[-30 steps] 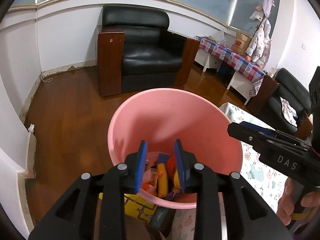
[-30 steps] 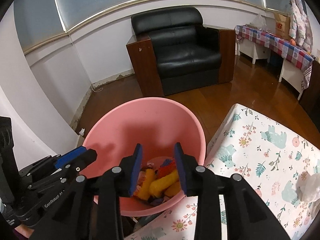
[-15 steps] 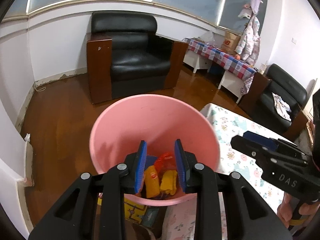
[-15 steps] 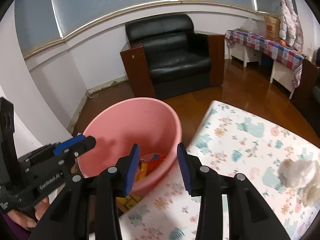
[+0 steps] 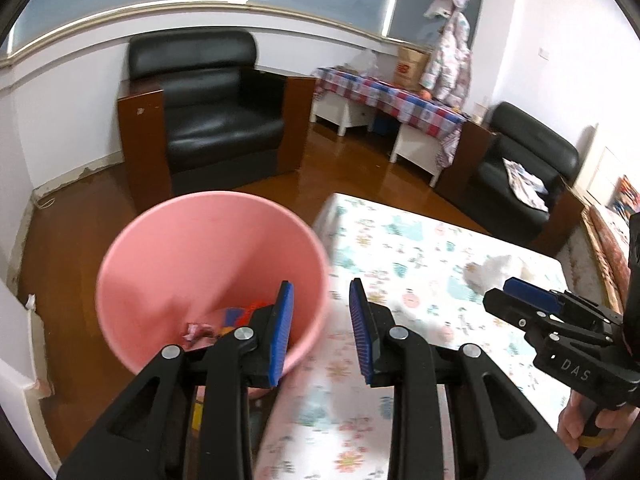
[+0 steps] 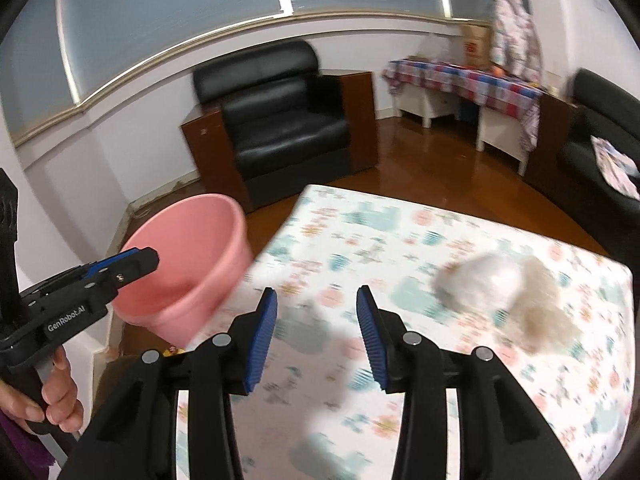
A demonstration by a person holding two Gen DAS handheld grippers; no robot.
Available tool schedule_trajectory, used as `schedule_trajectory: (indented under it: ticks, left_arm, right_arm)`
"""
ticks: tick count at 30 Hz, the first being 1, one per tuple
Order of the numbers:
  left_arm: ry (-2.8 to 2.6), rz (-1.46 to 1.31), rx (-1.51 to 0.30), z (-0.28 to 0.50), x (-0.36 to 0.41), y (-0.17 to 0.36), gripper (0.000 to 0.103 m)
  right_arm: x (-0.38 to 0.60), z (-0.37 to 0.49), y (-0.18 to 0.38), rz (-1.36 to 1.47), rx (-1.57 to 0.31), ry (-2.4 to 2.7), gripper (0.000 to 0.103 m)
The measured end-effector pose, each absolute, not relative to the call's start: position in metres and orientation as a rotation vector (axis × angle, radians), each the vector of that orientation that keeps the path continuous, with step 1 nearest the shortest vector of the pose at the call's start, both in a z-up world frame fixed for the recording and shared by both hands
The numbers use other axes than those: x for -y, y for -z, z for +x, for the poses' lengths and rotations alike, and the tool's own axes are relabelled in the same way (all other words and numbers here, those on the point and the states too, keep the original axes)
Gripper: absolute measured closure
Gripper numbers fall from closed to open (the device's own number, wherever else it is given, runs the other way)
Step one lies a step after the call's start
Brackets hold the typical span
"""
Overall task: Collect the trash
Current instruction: 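Move both grippers back to the clear plastic bags on the table, then grasp the white plastic bag with the left gripper while the right grasps the clear bag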
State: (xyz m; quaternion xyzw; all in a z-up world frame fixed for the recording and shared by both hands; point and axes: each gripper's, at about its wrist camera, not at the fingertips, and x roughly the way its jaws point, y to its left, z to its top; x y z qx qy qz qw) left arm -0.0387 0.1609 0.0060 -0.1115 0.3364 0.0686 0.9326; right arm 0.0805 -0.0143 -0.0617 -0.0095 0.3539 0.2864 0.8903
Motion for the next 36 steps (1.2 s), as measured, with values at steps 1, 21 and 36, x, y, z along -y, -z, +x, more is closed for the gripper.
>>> schedule_trajectory:
  ticks: [1, 21, 36]
  left_arm:
    - [-0.129, -0.220, -0.692, -0.036, -0.155, -0.006, 0.074]
    - [0.101, -0.071, -0.757, 0.010, -0.032, -0.001, 0.074]
    - [0.209, -0.015, -0.802, 0.070, 0.031, 0.011, 0.074]
  right_arm:
    - [0.026, 0.081, 0.063, -0.007, -0.735, -0.576, 0.060]
    - [0.182, 0.118, 0.086, 0.168, -0.754, -0.328, 0.050]
    - [0.167, 0.166, 0.123, 0.158, -0.814, -0.299, 0.050]
